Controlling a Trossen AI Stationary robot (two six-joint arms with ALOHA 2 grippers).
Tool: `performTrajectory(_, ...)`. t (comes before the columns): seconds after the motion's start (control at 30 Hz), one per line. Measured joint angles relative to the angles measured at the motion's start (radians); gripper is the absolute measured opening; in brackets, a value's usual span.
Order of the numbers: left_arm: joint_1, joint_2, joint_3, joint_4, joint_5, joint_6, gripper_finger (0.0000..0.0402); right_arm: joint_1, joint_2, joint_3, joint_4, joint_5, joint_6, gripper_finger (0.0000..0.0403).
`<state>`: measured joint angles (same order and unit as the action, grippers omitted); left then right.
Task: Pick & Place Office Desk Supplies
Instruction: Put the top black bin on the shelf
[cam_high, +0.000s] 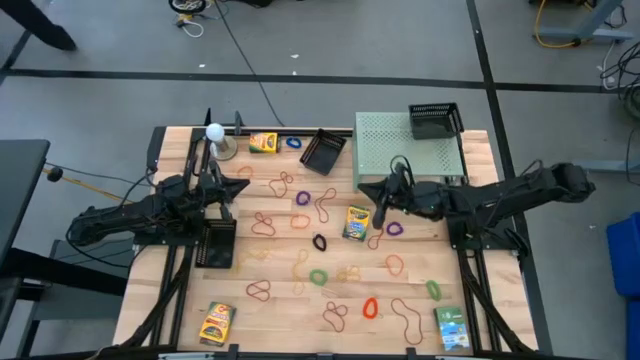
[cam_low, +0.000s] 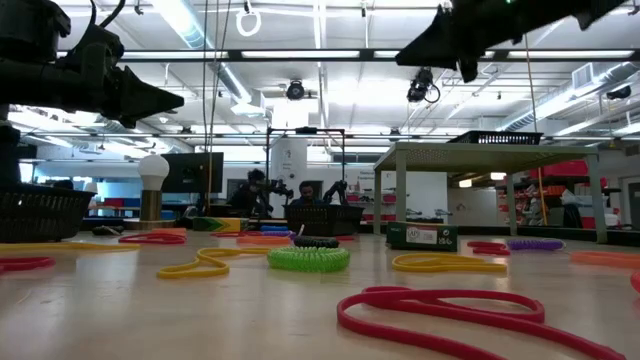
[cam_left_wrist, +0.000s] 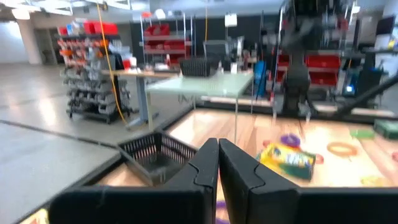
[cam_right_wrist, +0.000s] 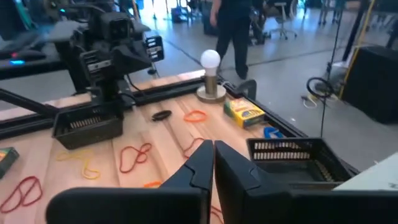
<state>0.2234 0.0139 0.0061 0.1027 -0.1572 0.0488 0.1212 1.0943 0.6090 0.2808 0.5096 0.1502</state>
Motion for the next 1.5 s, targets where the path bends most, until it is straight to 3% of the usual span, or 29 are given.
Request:
performTrajectory(0.27,0.000,0.000,0.000,0.122,0.013,-0.005,0.0020,0.004,0.000,-0.087,0.073,0.003,-0.010,0.0010)
performTrajectory(0.47,-0.001,0.000,0.000,0.135,0.113,-0.095,0.0020,0.004,0.001,-0.088,0.075,0.003,-0.010,0.0016)
performTrajectory(0.6,-0.001,0.000,0.000,0.236,0.115,-0.241,0.0020,0.004,0.001,-0.088,0.075,0.002,-0.021,0.0013)
performTrajectory(0.77,-0.001,0.051,0.020,0.219,0.156,-0.400,0.0020,0.004,0.001,-0.088,0.072,-0.002,-0.036,0.0013)
performTrajectory(0.87,-0.002,0.127,0.021,0.276,0.103,-0.354,0.0020,-0.002,0.001,-0.088,0.072,-0.002,-0.058,0.0013)
performTrajectory(1.0,0.008,0.271,0.034,0.401,0.015,-0.417,0.0021,-0.023,0.001,-0.088,0.073,-0.002,-0.084,0.0013)
performTrajectory(1.1,0.018,0.377,0.078,0.359,-0.002,-0.417,0.0020,-0.046,0.001,-0.088,0.074,-0.001,-0.088,0.0013)
performTrajectory(1.23,0.027,0.552,0.142,0.355,-0.053,-0.305,0.0007,-0.078,0.001,-0.088,0.074,-0.001,-0.088,0.0013)
performTrajectory(1.37,0.061,0.694,0.239,0.350,-0.025,-0.331,0.0005,-0.102,0.001,-0.088,0.074,-0.016,-0.088,0.0013)
performTrajectory(1.5,0.098,0.821,0.362,0.183,-0.021,-0.368,0.0009,-0.109,0.001,-0.088,0.074,-0.024,-0.088,0.0013)
